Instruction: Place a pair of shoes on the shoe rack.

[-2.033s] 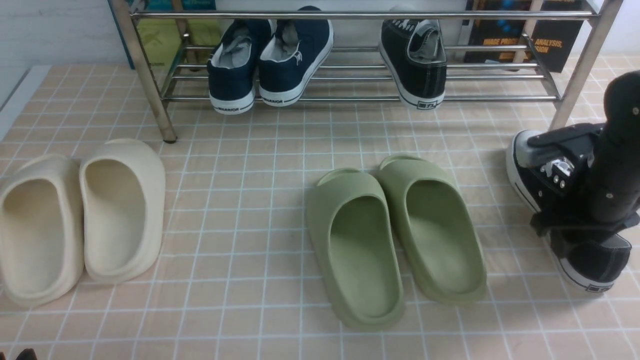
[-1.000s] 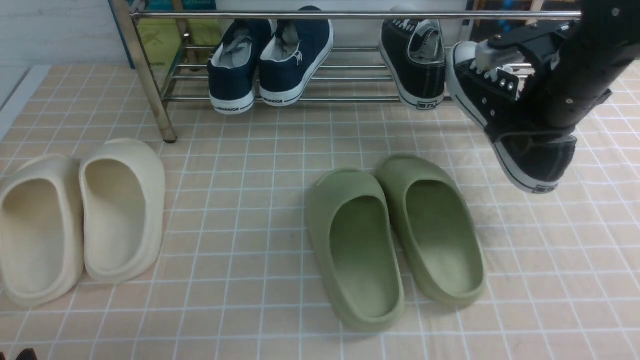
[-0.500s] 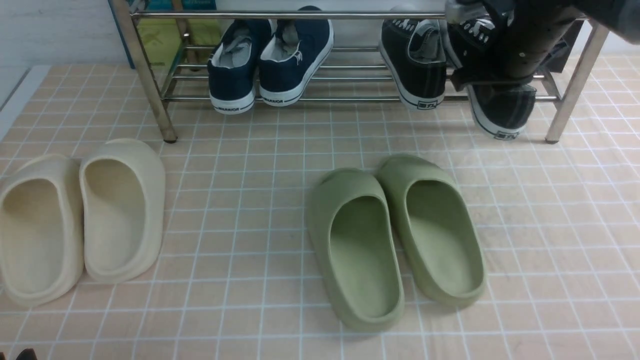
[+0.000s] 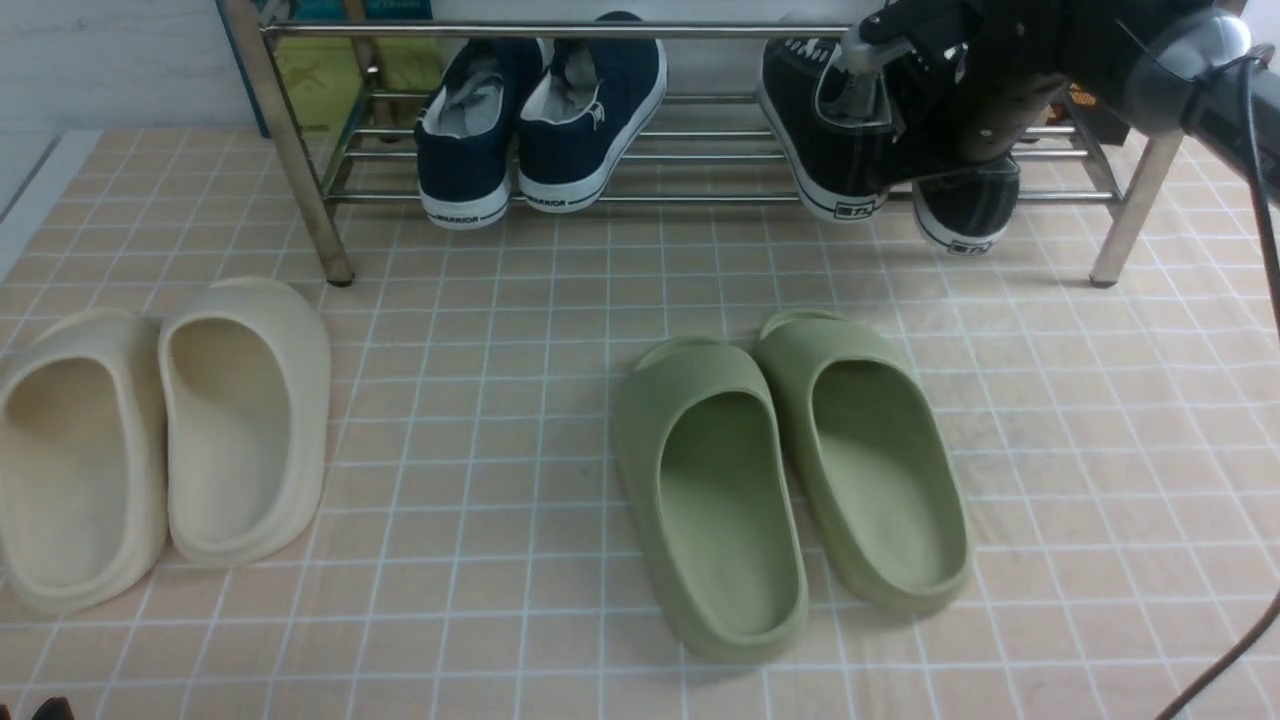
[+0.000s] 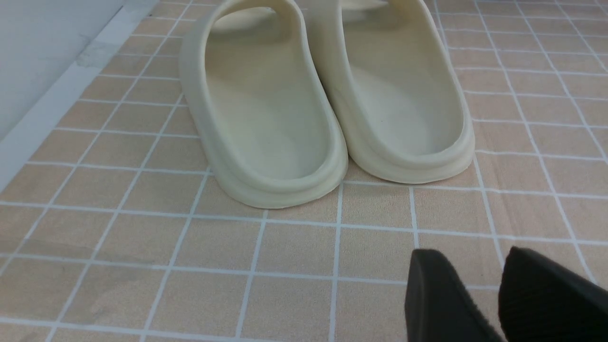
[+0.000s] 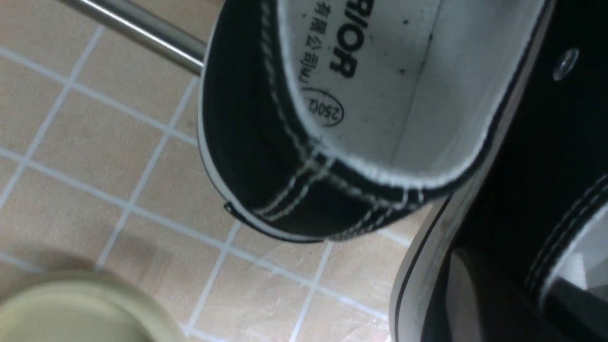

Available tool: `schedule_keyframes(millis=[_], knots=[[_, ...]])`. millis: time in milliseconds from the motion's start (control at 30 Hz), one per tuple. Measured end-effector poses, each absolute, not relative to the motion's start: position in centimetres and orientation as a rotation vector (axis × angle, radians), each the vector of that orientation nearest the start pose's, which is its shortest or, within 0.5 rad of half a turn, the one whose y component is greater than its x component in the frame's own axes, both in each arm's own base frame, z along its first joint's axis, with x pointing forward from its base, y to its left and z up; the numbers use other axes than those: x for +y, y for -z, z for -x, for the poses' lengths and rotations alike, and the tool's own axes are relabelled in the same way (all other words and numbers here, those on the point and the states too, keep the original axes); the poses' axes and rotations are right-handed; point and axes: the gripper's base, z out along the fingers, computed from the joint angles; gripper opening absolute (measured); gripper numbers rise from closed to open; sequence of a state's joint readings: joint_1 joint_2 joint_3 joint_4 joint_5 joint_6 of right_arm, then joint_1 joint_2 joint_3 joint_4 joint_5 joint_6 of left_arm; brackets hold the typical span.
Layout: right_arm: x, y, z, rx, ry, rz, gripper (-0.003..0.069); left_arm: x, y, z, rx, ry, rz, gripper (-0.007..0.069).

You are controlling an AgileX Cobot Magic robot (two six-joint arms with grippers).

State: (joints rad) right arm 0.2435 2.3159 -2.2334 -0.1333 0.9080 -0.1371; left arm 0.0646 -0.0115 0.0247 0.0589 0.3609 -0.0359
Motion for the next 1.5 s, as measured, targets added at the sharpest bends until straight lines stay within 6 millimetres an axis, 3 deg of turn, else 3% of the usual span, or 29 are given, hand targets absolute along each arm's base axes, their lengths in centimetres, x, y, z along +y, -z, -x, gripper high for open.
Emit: schedule_keyframes(millis=[167,267,300,367,533,667,800,833,933,967,1067,1133,1200,1400,1433,1500], knots=[[11.9,-25.7,-52.0,2.342,0.126,0.52,0.0085,0.5,-17.3,-5.3,1.857,-0.077,0.057,0.0237],[11.9,-26.4,-52.2,2.293,0.132,0.497,0.0236,0.5,-17.3,-5.3,1.857,-0.077,0.057,0.0237],[11.9,-26.4,-52.2,2.295,0.13,0.494,0.0255,0.5,-17.3,-5.3,1.857,-0.077,0.057,0.0237],[11.7,-27.1,-51.7,2.332,0.115,0.444,0.037,0.5,-17.3,-5.3,1.857,-0.077,0.057,0.0237],[11.0,-29.4,-49.6,2.446,0.135,0.43,0.0455,0.5,-17.3,-5.3,1.857,-0.077,0.057,0.0237],[10.5,-30.7,-47.8,2.549,0.171,0.484,0.0411,0.5,-17.3,-5.3,1.857,-0.077,0.057,0.0237],[10.3,-31.3,-46.5,2.604,0.158,0.515,0.0205,0.5,-17.3,-5.3,1.857,-0.077,0.057,0.0237],[10.3,-31.3,-46.4,2.607,0.153,0.515,0.0194,0.5,-17.3,-5.3,1.857,-0.077,0.057,0.0237],[10.5,-32.6,-44.2,2.633,0.037,0.5,0.0017,0.5,-17.3,-5.3,1.857,-0.077,0.057,0.0237],[10.5,-32.7,-44.1,2.633,0.03,0.5,0.001,0.5,-17.3,-5.3,1.857,-0.077,0.057,0.0237],[10.1,-35.4,-40.5,2.623,-0.038,0.488,-0.0018,0.5,-17.3,-5.3,1.857,-0.077,0.057,0.0237],[9.7,-36.0,-39.0,2.627,-0.047,0.487,-0.0018,0.5,-17.3,-5.3,1.857,-0.077,0.057,0.0237],[8.9,-37.9,-35.3,2.577,-0.066,0.474,-0.0018,0.5,-17.3,-5.3,1.857,-0.077,0.057,0.0237],[7.3,-39.0,-27.9,2.434,-0.114,0.436,-0.0018,0.5,-17.3,-5.3,1.857,-0.077,0.057,0.0237],[7.3,-39.1,-27.6,2.428,-0.117,0.434,-0.0018,0.5,-17.3,-5.3,1.857,-0.077,0.057,0.0237],[6.5,-39.3,-24.2,2.354,-0.137,0.415,-0.0018,0.5,-17.3,-5.3,1.857,-0.078,0.057,0.0237]])
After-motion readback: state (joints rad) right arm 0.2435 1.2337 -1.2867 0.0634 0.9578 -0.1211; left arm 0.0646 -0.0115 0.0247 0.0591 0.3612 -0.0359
